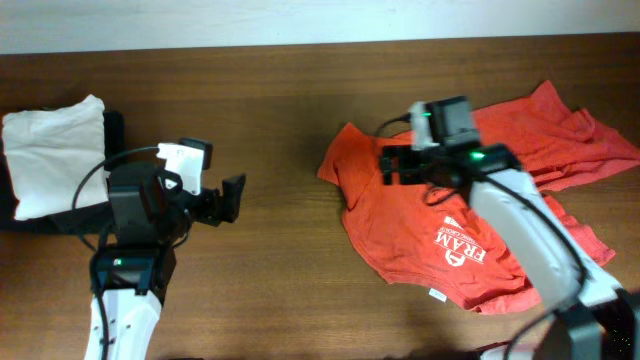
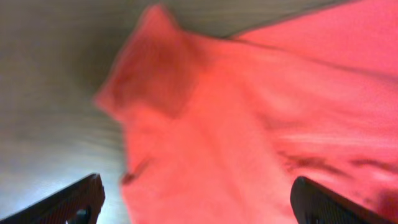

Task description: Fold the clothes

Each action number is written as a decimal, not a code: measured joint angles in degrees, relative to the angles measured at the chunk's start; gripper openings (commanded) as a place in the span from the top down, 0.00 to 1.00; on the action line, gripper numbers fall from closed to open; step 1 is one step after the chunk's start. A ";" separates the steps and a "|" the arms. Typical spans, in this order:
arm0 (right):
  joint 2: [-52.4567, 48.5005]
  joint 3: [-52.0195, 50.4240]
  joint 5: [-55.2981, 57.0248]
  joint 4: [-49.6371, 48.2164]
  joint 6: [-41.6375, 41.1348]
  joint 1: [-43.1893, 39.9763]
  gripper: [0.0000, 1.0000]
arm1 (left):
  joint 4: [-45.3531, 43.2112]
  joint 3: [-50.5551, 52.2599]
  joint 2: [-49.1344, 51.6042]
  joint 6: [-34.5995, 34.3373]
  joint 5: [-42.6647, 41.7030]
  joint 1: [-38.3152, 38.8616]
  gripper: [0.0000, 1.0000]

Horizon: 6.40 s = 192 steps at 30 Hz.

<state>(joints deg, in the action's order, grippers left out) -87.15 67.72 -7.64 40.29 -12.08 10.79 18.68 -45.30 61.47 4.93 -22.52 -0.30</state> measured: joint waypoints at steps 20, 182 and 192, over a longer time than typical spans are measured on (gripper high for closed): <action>7.08 0.26 -0.35 22.73 1.81 -19.89 0.01 | -28.92 -0.46 39.12 -11.61 -8.20 31.01 0.10; 1.90 20.02 4.63 33.90 -7.06 -31.69 0.96 | 33.99 -37.99 20.94 -20.90 4.00 -7.17 1.00; 12.00 35.15 4.13 37.97 -2.54 -31.69 0.96 | 34.40 -55.58 11.02 -20.50 3.93 -7.17 1.00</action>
<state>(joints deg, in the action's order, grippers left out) -75.16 102.87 -3.51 78.26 -14.61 -20.91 53.08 -100.88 72.49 -15.57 -18.59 -7.46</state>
